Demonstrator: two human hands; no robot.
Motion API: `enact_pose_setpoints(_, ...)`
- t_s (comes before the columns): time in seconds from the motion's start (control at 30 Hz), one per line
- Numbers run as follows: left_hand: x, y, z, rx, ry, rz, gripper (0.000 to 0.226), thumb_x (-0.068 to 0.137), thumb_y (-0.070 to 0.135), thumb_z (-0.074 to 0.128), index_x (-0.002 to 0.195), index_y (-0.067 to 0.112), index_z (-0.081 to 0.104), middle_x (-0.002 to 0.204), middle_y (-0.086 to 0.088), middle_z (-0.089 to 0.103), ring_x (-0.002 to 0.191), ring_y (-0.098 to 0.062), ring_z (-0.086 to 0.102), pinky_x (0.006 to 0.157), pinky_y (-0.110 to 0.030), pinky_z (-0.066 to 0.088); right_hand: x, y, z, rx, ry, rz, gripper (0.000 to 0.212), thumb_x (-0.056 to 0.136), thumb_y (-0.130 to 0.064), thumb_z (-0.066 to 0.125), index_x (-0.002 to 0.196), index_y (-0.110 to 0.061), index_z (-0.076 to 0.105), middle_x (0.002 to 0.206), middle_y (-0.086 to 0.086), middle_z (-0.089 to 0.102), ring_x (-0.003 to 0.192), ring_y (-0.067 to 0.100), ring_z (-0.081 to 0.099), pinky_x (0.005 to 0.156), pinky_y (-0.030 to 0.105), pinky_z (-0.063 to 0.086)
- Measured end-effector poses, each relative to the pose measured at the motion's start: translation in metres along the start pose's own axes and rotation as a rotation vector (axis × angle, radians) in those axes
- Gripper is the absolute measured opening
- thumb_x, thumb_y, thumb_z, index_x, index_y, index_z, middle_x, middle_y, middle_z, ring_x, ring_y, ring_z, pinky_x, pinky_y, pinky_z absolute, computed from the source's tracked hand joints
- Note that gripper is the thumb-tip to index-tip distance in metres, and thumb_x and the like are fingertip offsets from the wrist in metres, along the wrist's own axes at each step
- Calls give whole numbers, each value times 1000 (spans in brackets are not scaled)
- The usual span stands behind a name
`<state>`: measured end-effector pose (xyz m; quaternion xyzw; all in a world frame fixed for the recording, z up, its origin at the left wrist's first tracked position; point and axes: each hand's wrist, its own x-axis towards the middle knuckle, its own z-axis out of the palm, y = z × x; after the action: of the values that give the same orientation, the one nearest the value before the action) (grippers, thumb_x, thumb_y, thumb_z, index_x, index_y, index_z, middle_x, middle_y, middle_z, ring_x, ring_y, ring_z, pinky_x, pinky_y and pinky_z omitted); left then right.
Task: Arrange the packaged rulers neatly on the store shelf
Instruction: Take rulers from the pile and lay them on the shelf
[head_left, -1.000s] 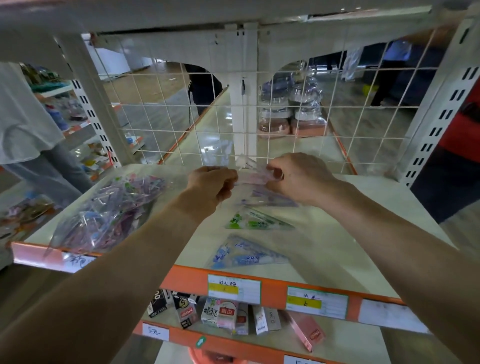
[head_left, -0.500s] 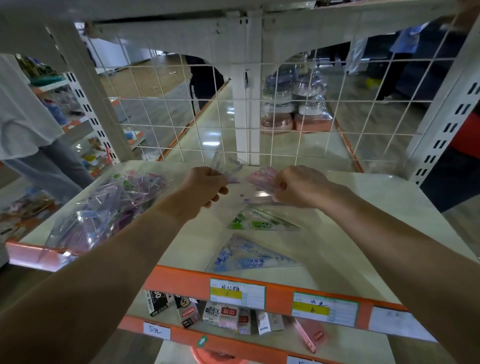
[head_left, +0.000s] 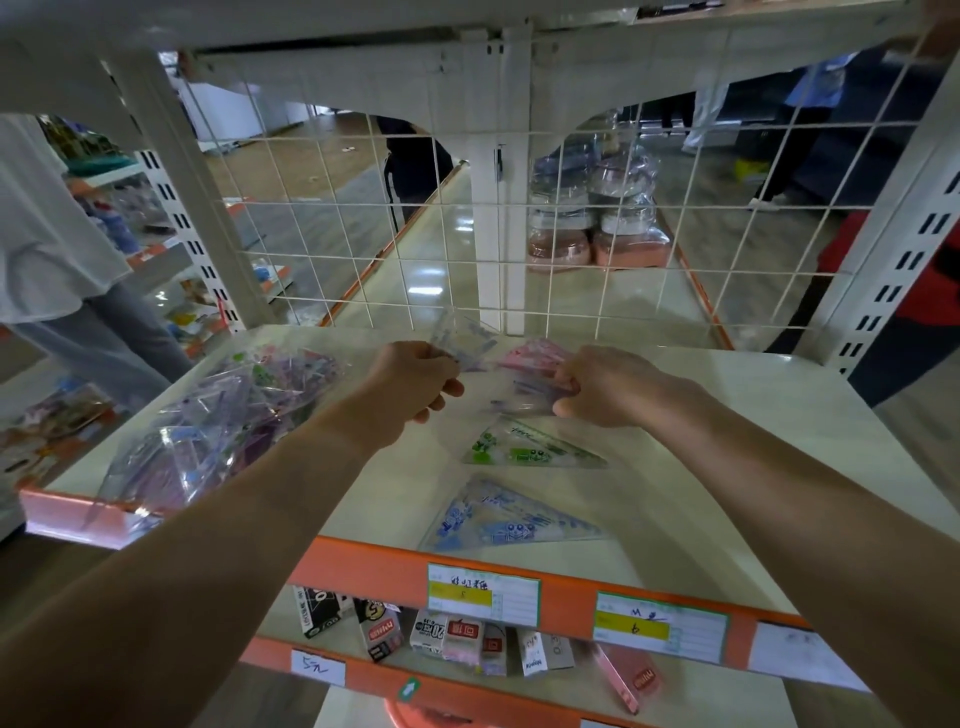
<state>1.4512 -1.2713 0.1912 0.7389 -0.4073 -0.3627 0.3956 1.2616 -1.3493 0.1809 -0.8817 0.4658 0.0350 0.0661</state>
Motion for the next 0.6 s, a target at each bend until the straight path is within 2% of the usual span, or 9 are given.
enact_pose_setpoints(0.07,-5,3,-1,-32,-41,6,10,92,11,54,85,9,62,73,-5,65,53,-13,45,49,-24,37,-7,0,-4,60,39,-8,24,90,-38,52,81,-16,56,81,1,52,77,21,51,56,27,34)
enact_pose_setpoints(0.13,-11,7,-1,-72,-83,18,14,93,17,54,84,10,62,71,-6,64,53,-13,43,49,-24,36,-16,-4,-10,311,153,-44,30,91,-41,53,96,-14,63,93,4,63,85,22,59,70,31,47)
enact_pose_setpoints(0.2,-17,12,1,-106,-119,29,21,95,28,52,86,12,62,64,-3,63,50,-13,43,48,-24,35,-23,-12,-19,589,243,-44,38,94,-36,54,117,-6,60,106,10,65,92,24,63,84,37,51)
enact_pose_setpoints(0.27,-23,18,5,-109,-173,48,29,96,38,49,86,14,62,57,-2,62,48,-13,42,48,-23,32,-27,-19,-25,859,263,-3,35,94,-28,57,123,-9,58,103,3,67,83,13,67,78,30,54)
enact_pose_setpoints(0.33,-27,22,9,-98,-209,76,35,95,43,47,86,13,61,56,-2,62,48,-14,42,49,-23,31,-29,-21,-29,1082,233,44,24,92,-19,61,114,-11,64,79,-4,69,62,3,66,65,21,54)
enact_pose_setpoints(0.4,-30,24,12,-50,-193,111,35,95,41,47,86,11,62,64,-5,63,55,-16,46,53,-25,34,-34,-18,-30,1208,245,83,15,89,-11,64,103,-9,68,64,-3,68,51,3,64,55,18,53)
enact_pose_setpoints(0.5,-30,21,13,62,-36,182,19,93,24,54,79,13,59,75,-8,52,68,-20,43,59,-27,32,-43,-7,-31,1329,379,150,9,88,-6,63,96,-8,66,68,4,65,46,1,61,46,15,49)
enact_pose_setpoints(0.57,-30,19,12,18,89,206,14,89,16,57,76,16,60,74,-6,52,69,-18,44,62,-26,34,-46,3,-27,1301,512,188,9,88,-10,64,96,-7,67,71,2,66,49,2,63,49,15,51)
enact_pose_setpoints(0.6,-30,19,12,-11,95,207,10,88,13,57,79,16,61,75,-7,54,72,-18,46,64,-28,36,-47,6,-25,1242,594,188,8,88,-12,64,95,-8,67,72,0,66,53,2,64,52,16,53)
